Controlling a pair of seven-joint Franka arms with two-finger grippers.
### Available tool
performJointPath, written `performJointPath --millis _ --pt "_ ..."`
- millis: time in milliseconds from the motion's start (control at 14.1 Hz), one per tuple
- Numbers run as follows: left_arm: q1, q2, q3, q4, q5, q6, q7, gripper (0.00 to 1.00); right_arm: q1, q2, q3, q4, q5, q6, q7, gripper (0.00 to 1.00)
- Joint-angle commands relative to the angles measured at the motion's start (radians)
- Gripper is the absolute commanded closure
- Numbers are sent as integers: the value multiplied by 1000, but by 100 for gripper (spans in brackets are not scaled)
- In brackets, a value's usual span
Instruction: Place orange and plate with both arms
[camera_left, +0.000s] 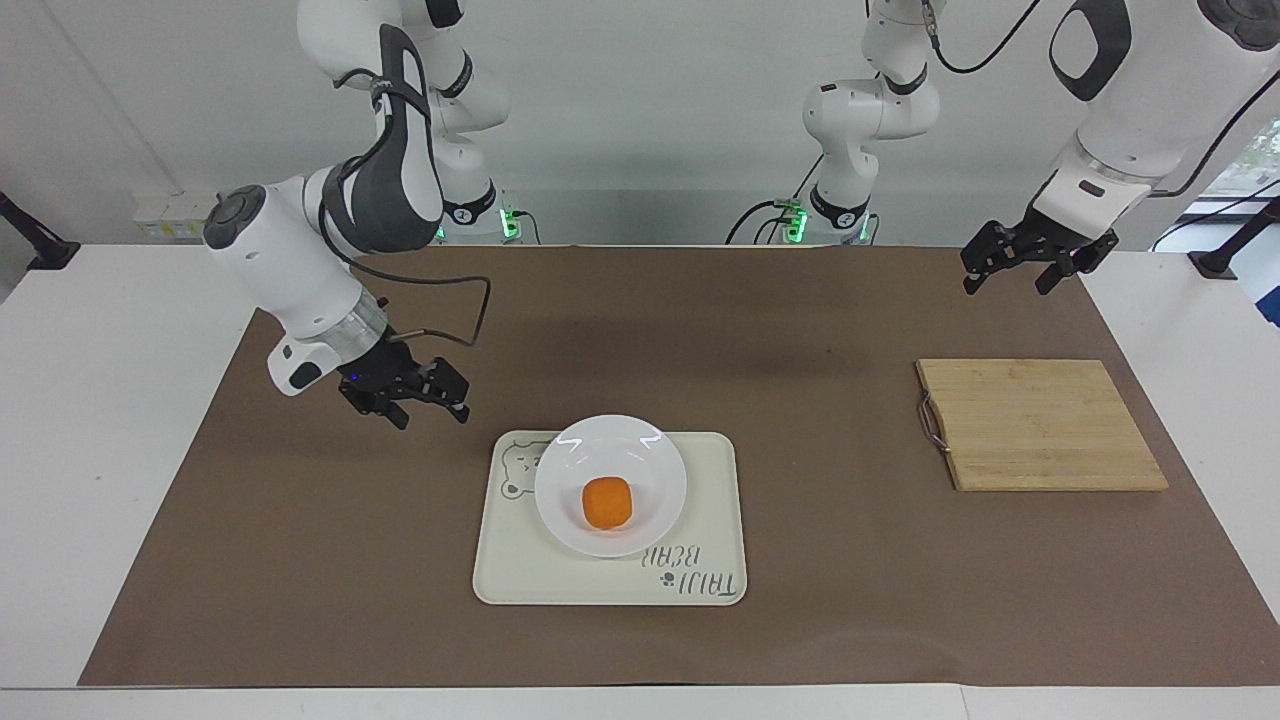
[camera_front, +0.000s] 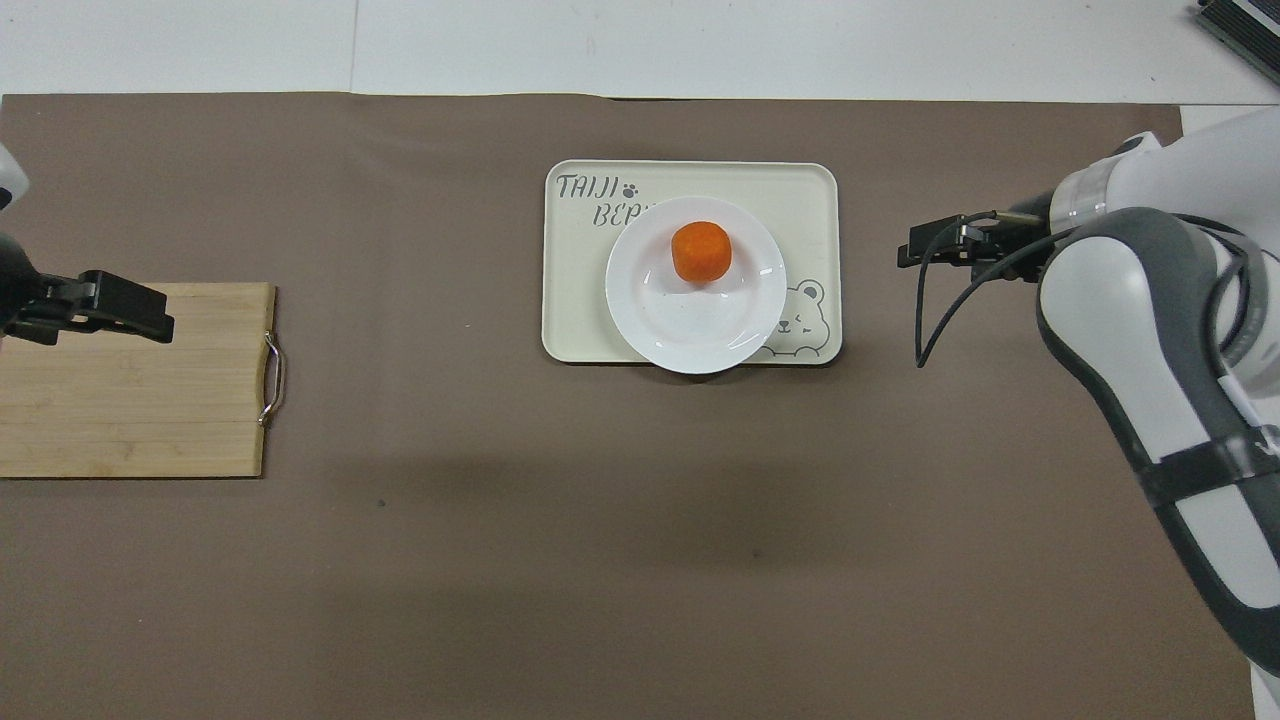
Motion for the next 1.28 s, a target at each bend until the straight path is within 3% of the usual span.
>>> performJointPath --millis 0,284,639,923,1206 --pt "13 -17 -8 -11 19 -1 3 0 -57 -74 8 -26 -78 -83 26 0" --pt "13 -17 -8 -11 19 -1 3 0 -110 -161 8 -26 -205 -195 26 0" --pt "13 -17 -8 -11 19 -1 3 0 -94 -272 11 -22 -331 -264 63 0" --pt "13 -17 -8 -11 19 -1 3 0 -94 -322 26 10 -333 -331 69 0" --pt "13 -17 -8 -12 19 -1 3 0 -89 -312 40 99 -379 -390 69 0"
